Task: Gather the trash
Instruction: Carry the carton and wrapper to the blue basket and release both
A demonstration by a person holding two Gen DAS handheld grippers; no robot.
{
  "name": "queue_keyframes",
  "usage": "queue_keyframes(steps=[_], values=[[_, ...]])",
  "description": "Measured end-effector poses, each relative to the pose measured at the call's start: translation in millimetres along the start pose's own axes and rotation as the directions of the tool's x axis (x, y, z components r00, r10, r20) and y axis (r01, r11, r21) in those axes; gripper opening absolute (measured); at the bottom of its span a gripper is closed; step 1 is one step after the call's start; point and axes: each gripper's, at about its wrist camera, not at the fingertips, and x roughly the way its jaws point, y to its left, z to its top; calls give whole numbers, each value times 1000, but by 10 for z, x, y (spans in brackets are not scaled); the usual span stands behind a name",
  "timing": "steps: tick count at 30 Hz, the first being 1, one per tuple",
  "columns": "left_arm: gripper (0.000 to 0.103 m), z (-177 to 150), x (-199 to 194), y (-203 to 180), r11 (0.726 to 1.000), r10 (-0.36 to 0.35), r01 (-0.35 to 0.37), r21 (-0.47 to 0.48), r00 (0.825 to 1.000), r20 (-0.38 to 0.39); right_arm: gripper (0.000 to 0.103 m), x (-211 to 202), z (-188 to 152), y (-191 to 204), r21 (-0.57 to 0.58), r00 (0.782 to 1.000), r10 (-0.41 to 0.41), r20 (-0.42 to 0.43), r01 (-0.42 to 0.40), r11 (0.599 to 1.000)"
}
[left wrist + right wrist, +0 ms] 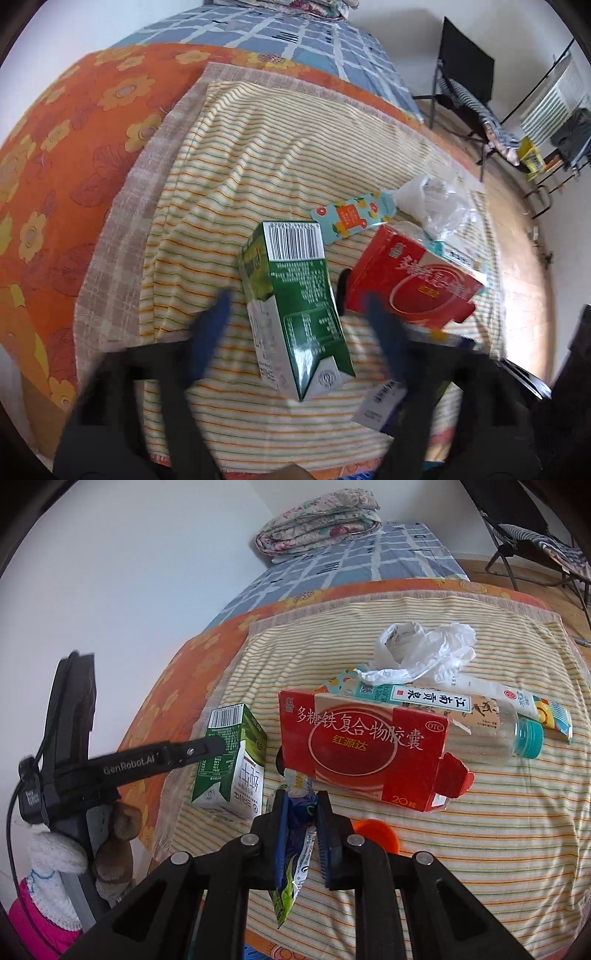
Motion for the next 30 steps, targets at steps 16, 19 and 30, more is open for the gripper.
queue_keyframes(steps=[16,19,30], values=[[48,-89,116,43,997,69,-68,44,997,-21,13,-413,-227,107,-111,998,-45,51,50,993],[48,-188,-118,46,997,36,-36,69,999,5,13,-555,-326,165,-143,997,-45,67,54,988],[48,-884,-875,-134,977,-70,59,204,997,43,13,-1110,-942,452,-275,996,-26,91,50,960]])
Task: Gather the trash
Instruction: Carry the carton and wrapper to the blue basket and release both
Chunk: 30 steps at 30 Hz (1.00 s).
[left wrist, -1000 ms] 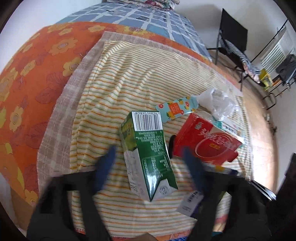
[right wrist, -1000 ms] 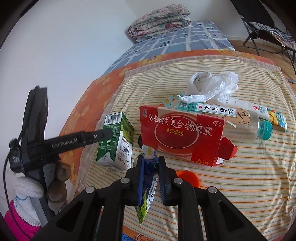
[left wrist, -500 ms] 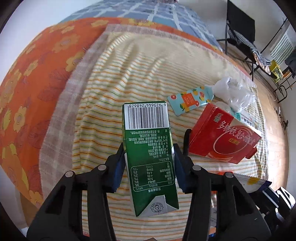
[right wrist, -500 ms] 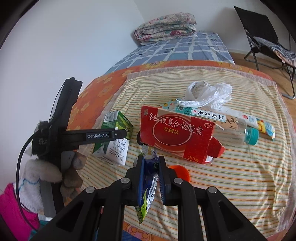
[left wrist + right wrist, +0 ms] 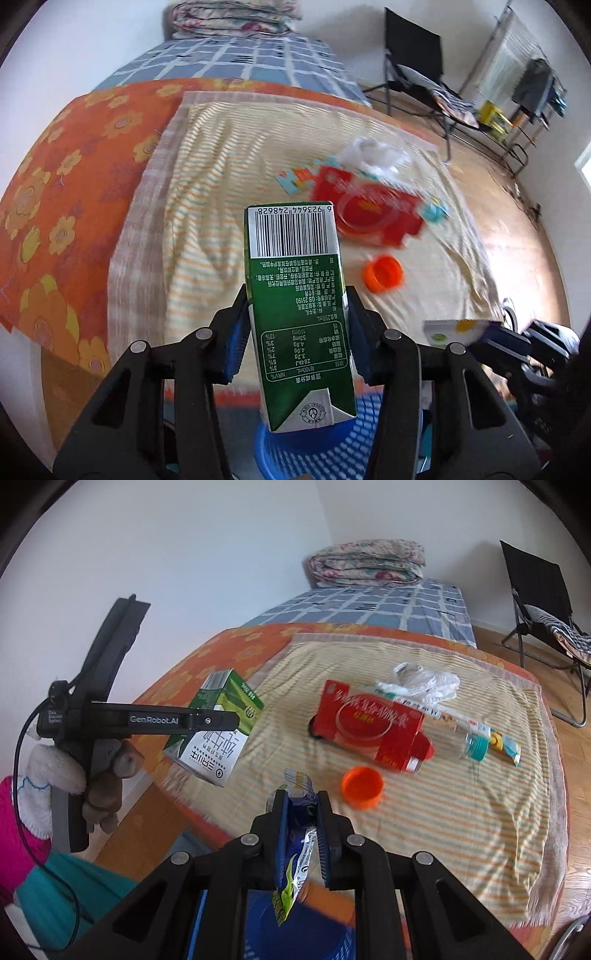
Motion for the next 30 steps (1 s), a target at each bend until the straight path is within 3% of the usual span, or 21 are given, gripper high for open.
queue_keyframes(steps=[5,17,30], values=[[48,-414,-106,-169,998,-23,25,49,999,-28,13,-102,-322,71,8,999,27,-43,-26,1000],[48,-1198,-55,-422,990,-38,52,131,994,-104,13,4,-996,93,16,987,4,-162,-1,1000],[49,-1718,405,-534,978,14,41,205,965,-261,13,352,-1368,167,-7,962,-18,-271,17,1000]])
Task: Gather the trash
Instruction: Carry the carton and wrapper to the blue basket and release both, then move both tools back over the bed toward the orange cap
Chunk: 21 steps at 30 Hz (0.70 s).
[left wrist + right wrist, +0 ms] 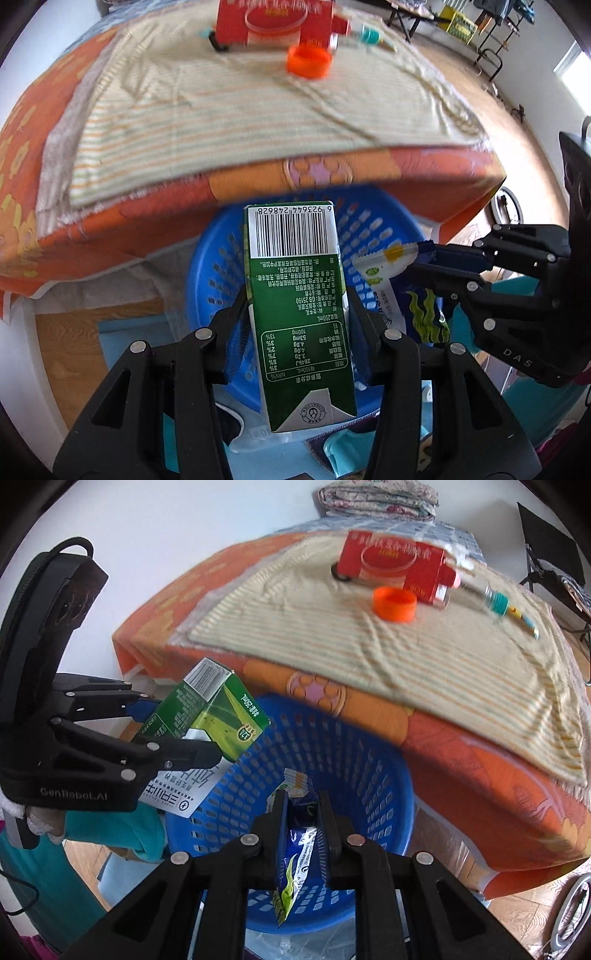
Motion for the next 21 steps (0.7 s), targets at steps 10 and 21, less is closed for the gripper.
queue_keyframes(steps=[10,21], values=[[64,-98,210,-22,1000,16,-15,11,997,-75,33,139,-63,-118,44,999,-9,-48,11,999],[65,-48,222,58,1000,22,-23,-10,998,-67,68,122,-18,-204,74,999,-36,-40,39,997]])
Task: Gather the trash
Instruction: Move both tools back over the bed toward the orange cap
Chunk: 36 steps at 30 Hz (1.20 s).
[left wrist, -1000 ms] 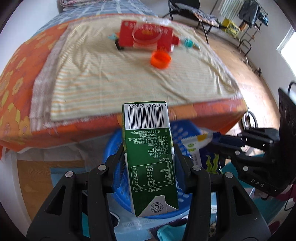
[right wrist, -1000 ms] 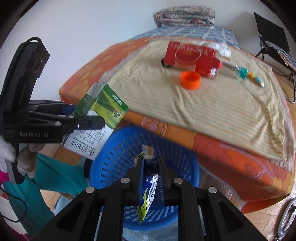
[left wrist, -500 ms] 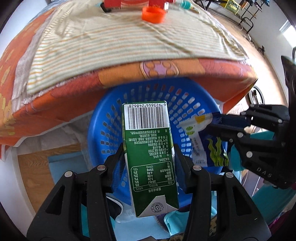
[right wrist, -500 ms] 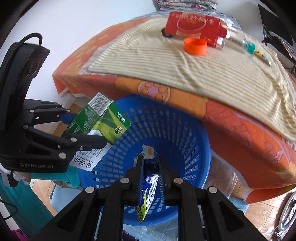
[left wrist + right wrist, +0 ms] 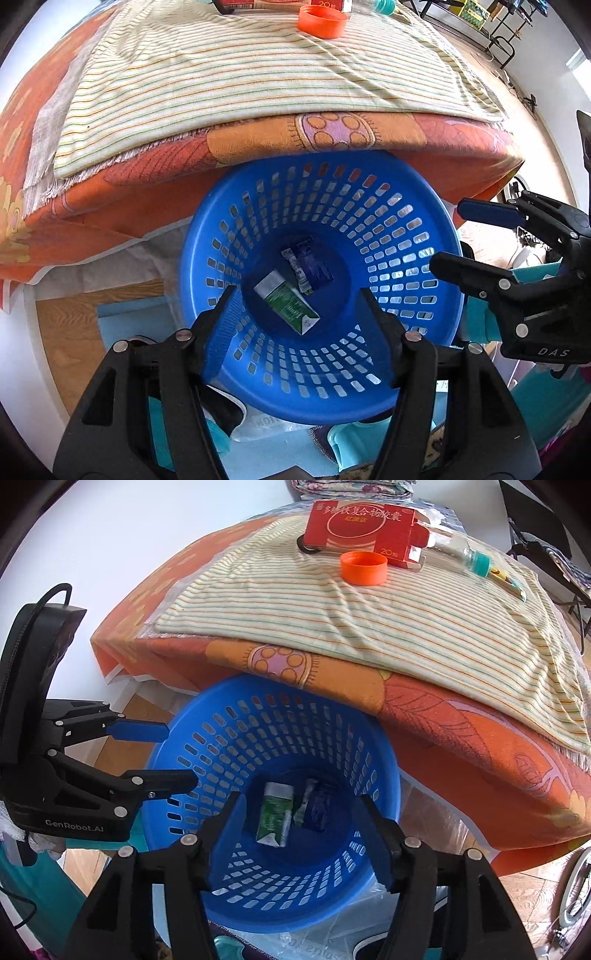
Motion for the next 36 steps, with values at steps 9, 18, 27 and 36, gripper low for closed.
queue_keyframes(steps=[9,18,27,36], values=[[65,107,-102,23,1000,-6,6,-17,999,35,74,-91,62,-74,33,1000,-2,30,1,999],[65,419,-324,-11,999,-26,29,-23,993,119,80,-400,297,-320,96,992,-12,125,0,995],[65,882,-474,-146,1000,-29,28,6,982,189,80,-748,651,-723,182,977,-29,213,-10,983],[65,1338,-413,-283,999,-23,16,33,974,225,80,-947,1077,-1162,237,962,-30,271,-36,971]])
